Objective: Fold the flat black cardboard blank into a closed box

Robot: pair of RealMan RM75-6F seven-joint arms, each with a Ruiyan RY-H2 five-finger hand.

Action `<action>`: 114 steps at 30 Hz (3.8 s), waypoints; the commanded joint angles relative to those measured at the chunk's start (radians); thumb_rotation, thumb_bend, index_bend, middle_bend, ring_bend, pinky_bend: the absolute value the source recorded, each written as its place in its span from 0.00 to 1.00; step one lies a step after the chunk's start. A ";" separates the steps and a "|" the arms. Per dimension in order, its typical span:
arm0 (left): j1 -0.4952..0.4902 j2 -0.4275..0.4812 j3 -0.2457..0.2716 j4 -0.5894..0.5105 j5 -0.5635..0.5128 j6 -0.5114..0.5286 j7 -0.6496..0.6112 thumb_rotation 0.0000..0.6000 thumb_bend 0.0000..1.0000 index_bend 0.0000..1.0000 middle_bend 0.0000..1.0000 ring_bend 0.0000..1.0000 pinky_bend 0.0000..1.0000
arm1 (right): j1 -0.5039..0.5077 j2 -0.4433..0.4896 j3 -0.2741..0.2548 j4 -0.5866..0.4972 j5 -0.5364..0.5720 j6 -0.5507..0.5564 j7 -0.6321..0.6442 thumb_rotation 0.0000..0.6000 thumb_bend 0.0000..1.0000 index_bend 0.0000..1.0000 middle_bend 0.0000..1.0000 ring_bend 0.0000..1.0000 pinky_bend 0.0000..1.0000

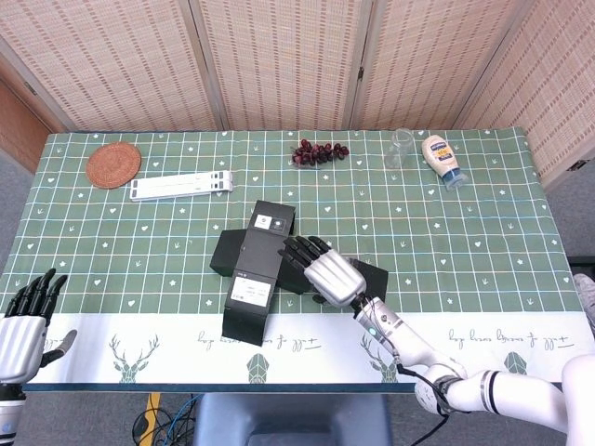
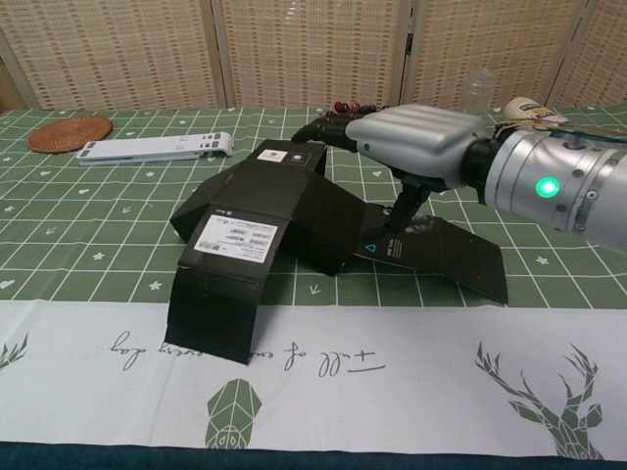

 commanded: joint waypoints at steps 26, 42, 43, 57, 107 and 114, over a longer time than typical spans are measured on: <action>0.009 -0.018 0.012 0.035 0.002 -0.007 -0.032 1.00 0.25 0.00 0.00 0.06 0.13 | 0.042 -0.197 -0.072 0.246 0.124 0.074 -0.108 1.00 0.21 0.00 0.00 0.00 0.00; -0.006 -0.009 0.013 0.025 -0.005 -0.046 -0.113 1.00 0.25 0.00 0.00 0.07 0.13 | 0.055 -0.340 -0.082 0.466 0.020 0.161 -0.013 1.00 0.43 0.00 0.00 0.00 0.00; -0.006 -0.009 0.013 0.026 -0.006 -0.047 -0.114 1.00 0.25 0.00 0.00 0.07 0.13 | 0.060 -0.357 -0.082 0.500 -0.005 0.182 0.006 1.00 0.47 0.00 0.00 0.00 0.00; 0.000 0.006 0.014 0.025 -0.006 -0.036 -0.122 1.00 0.25 0.00 0.00 0.07 0.13 | 0.150 -0.405 -0.052 0.705 -0.216 0.401 0.297 1.00 0.81 0.38 0.32 0.24 0.31; -0.031 -0.033 0.025 0.053 0.000 -0.086 -0.139 1.00 0.25 0.00 0.00 0.07 0.13 | 0.299 0.309 -0.010 -0.112 1.014 -0.475 0.718 1.00 0.82 0.31 0.24 0.22 0.48; -0.038 -0.028 0.025 0.045 -0.001 -0.096 -0.135 1.00 0.25 0.00 0.00 0.06 0.13 | 0.332 0.271 -0.035 -0.058 1.027 -0.499 0.747 1.00 0.75 0.18 0.18 0.18 0.46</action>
